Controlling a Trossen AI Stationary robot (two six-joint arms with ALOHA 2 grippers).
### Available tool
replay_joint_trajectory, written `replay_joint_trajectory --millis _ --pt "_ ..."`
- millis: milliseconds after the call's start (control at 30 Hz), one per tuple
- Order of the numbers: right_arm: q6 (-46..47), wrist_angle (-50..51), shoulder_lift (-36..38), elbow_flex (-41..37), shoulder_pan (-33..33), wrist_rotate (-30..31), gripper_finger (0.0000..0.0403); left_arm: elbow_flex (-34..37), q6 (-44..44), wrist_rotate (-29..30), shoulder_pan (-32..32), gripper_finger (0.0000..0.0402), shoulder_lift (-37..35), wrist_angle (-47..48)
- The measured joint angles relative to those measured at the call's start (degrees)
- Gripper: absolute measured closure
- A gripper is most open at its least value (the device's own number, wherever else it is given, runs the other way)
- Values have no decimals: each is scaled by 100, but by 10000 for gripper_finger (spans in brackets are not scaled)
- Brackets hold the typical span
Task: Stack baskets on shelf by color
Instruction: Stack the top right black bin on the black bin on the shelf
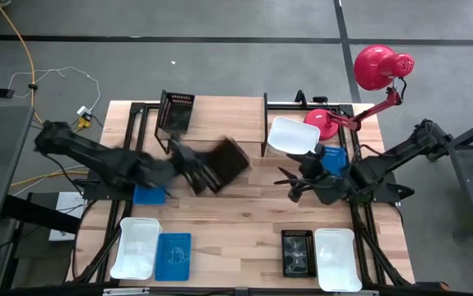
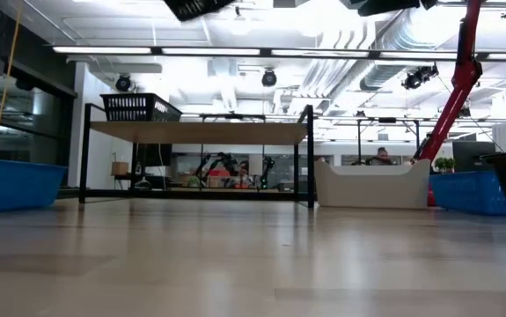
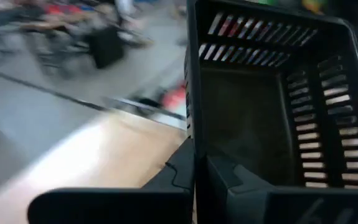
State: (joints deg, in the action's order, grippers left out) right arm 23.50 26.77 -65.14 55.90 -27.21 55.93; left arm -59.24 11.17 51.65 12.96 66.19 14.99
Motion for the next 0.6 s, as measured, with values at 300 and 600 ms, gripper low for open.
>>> replay_joint_trajectory --millis 300,600 --pt "110 150 -7 -2 95 -161 194 -4 757 304 -1483 401 -2042 1817" --pt "169 152 -9 -2 97 -151 194 0 1244 -2214 -4270 401 -1953 2851"
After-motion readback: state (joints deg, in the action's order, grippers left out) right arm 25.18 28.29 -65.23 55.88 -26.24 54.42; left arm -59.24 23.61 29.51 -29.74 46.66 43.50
